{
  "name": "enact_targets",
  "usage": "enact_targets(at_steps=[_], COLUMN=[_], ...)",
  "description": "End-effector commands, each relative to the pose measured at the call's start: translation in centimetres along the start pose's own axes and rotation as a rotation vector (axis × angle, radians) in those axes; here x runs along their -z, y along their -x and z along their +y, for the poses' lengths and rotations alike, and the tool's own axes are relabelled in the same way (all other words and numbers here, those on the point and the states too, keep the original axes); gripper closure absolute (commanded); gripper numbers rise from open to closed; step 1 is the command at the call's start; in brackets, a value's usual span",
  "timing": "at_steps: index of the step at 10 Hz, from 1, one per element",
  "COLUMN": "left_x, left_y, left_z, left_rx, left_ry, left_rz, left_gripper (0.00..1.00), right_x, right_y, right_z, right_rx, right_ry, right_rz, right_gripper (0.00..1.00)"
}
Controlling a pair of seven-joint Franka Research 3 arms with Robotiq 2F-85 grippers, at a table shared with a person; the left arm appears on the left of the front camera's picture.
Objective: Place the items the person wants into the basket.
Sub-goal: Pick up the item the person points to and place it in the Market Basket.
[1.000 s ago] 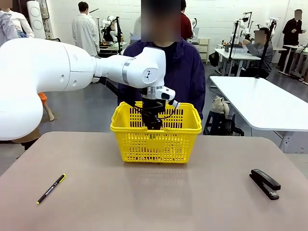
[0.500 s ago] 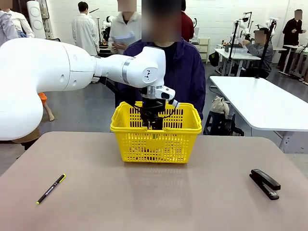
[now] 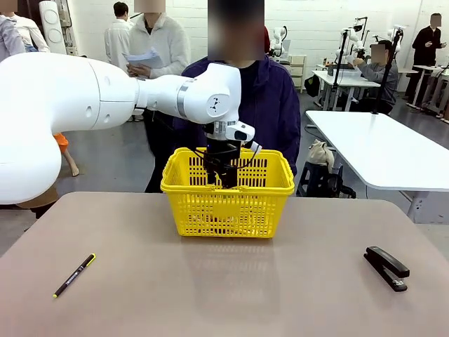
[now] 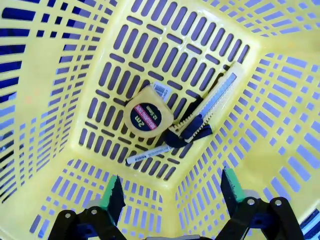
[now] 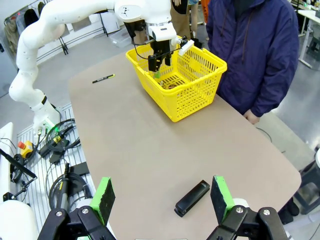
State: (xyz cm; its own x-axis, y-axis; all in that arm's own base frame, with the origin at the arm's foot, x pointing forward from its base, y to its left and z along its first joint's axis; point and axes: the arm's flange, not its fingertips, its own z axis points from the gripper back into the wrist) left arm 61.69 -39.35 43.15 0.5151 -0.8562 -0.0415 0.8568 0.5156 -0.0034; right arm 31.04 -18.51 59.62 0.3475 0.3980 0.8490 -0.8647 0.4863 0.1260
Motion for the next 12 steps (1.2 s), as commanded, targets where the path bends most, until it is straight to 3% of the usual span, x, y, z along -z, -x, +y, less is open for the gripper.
enact_targets(at_steps=[1,4,6,10,12], left_x=[-4.2,-11.9,-13.9,-13.1,-13.3], left_y=[1.0,6.0,9.8,15.6,16.7], left_z=[-1.9,-6.9,-10.0,-13.6,-13.7], left_rx=[-0.057,-0.115,-0.16,-0.206,-0.225], left_ry=[-0.059,-0.128,-0.116,-0.156,-0.166], left_rz=[0.035,-0.062,-0.116,-0.138,-0.171], left_gripper=[0.0,0.0,0.0,0.0,0.0], right_x=[0.2,0.2,0.2,0.2,0.2], right_y=[-0.1,-0.1,-0.1,-0.1,-0.1], right_z=[-0.1,-0.1,-0.1,-0.1,-0.1], right_rx=[-0.015,-0.015,-0.015,-0.015,-0.015], right_ry=[-0.007,-0.007,-0.007,-0.007,-0.007], right_rz=[-0.039,-0.039,-0.039,-0.039,-0.039], right_gripper=[0.0,0.0,0.0,0.0,0.0])
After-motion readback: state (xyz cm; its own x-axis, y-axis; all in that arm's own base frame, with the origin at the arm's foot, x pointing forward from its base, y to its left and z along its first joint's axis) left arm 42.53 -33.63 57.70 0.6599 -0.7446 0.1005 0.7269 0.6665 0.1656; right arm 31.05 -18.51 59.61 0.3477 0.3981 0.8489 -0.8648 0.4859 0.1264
